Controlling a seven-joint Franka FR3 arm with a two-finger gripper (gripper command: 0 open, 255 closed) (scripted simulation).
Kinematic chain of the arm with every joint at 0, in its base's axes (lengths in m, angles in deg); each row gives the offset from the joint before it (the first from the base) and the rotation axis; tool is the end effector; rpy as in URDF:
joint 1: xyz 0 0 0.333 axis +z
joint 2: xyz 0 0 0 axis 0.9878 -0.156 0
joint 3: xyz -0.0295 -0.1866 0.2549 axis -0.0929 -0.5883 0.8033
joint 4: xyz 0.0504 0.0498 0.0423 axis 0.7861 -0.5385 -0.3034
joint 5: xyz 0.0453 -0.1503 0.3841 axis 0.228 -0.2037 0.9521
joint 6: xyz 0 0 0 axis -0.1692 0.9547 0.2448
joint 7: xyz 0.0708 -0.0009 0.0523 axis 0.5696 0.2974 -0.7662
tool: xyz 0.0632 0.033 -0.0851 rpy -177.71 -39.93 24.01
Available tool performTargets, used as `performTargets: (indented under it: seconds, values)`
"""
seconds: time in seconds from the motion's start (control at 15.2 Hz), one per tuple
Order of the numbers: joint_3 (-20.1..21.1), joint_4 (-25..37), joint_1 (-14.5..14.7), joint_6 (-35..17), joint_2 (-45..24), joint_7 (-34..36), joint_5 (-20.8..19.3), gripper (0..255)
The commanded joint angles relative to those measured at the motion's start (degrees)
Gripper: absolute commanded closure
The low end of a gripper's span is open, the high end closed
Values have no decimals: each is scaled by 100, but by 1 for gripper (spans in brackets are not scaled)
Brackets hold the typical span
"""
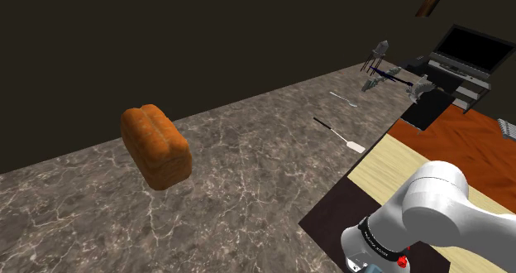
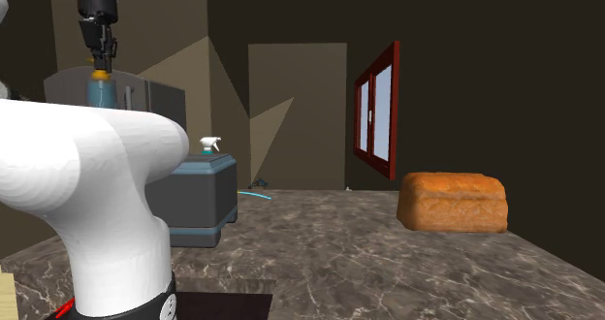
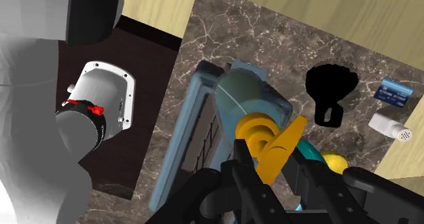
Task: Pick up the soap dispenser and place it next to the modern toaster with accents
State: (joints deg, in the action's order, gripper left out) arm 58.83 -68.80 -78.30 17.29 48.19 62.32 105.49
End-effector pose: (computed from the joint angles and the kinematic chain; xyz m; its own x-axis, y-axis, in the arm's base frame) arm -0.2629 0.2984 0.6887 0.9328 0.3601 0.0129 0.3599 -0.9328 0.0176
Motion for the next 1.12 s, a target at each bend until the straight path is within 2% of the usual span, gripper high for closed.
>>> performTargets:
  seconds: [0.0, 0.2, 1.06]
  values:
    - [112, 351, -15, 20, -87, 590, 497, 255]
    - [303, 971, -106, -4, -246, 1499, 1279, 255]
    - [520, -313, 215, -250, 823, 1222, 1368, 255]
